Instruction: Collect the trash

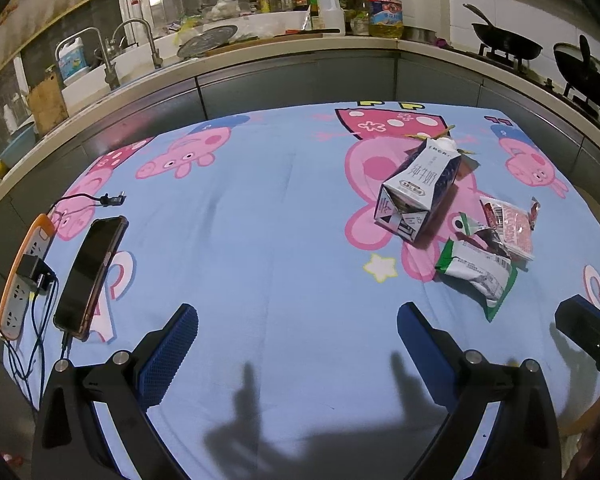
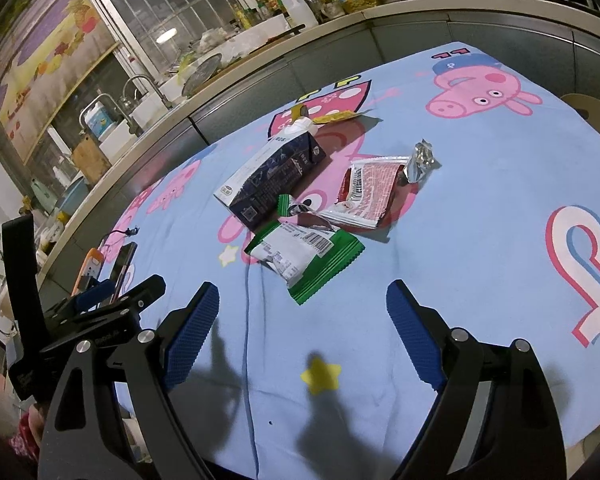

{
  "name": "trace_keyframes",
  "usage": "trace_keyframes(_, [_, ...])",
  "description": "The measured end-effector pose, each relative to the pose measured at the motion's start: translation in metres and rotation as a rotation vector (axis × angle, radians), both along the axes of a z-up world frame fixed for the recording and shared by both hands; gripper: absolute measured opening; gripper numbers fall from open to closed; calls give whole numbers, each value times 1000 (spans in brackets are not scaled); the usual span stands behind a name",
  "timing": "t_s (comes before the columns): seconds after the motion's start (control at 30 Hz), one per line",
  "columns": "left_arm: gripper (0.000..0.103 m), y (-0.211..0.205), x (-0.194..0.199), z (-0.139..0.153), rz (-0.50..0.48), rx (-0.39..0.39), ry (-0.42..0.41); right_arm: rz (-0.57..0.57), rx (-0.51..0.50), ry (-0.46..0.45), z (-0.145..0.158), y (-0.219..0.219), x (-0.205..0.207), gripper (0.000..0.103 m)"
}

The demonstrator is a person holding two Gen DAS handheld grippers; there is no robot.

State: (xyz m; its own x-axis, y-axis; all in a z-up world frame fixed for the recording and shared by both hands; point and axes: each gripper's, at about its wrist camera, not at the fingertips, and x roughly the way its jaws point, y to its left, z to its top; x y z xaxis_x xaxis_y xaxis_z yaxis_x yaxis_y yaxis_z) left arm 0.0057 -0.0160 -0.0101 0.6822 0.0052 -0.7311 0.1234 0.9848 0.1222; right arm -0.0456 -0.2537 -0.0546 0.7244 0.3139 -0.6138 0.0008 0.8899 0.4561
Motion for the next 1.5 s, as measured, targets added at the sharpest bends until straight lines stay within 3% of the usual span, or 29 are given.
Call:
trace_keyframes(0.1, [99,-1,-1,0,4,11,0,3,-6,-7,0,1,-1,93])
trace_keyframes(0.73, [99,0,5,-8,9,10,36,61,19,-29,0,2,1,93])
trace_keyframes(0.77, [99,0,7,-8,6,9,38,62,25,-25,-1,2,2,90])
trace_keyframes(0.9, [99,-1,14,-4,-30,-1,25,40,63,19,-10,-6,9,61])
trace_keyframes(1.0, [99,-5,23,6,-60,-13,-6,-1,87,44,-18,-19,14,51])
trace_keyframes(1.23, [99,-36,61,21,-192,-53,-19,-98,89,55,-24,-56,32,46])
trace_keyframes(1.4, [99,-72,86,14,-294,2,-24,-108,106,84,-30,-71,51,46])
trace_keyframes(1.5, [89,-85,101,3,-324,11,18,-105,132,100,-34,-74,62,47])
